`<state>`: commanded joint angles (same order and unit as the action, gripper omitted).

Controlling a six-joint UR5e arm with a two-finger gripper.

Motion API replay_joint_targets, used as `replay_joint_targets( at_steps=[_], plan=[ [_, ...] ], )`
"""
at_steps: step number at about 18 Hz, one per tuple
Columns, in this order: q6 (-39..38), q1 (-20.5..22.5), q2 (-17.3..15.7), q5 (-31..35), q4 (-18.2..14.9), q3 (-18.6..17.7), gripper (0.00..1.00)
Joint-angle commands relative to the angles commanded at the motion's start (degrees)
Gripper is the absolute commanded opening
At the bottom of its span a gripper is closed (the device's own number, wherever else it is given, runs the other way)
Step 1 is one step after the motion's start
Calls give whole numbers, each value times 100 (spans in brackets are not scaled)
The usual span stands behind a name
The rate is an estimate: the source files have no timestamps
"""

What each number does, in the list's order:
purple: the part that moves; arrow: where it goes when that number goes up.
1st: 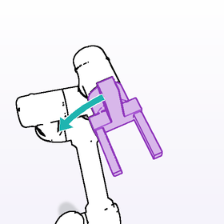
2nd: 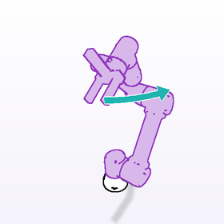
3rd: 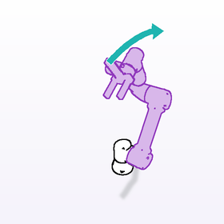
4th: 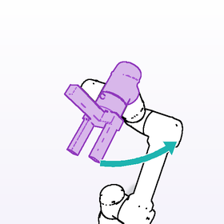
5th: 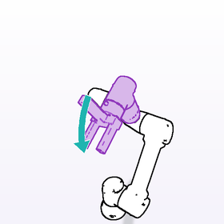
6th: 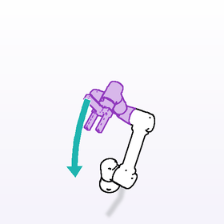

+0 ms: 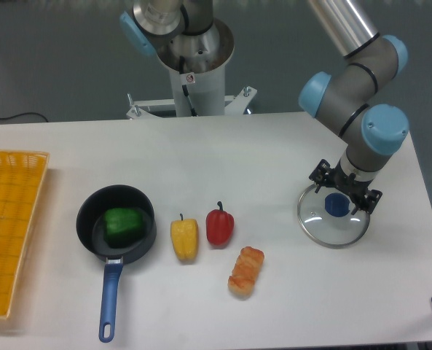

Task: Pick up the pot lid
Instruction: 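Close the gripper on the blue knob of the glass lid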

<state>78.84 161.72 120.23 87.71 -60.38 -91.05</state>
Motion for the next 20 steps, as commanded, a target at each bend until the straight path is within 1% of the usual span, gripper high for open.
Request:
replay_joint_targets(
  at_steps=[4, 13, 15, 16, 17, 20],
  plan=[
    [0, 0, 70, 0, 79, 0, 100],
    [53, 0, 132, 0, 106, 0, 100],
    [70, 0, 150, 0, 228, -17, 98],
    [62, 0, 150, 0, 246, -26, 95],
    [62, 0, 158, 0, 246, -35, 93],
    [62, 0, 158, 0, 264, -44, 90]
  ],
)
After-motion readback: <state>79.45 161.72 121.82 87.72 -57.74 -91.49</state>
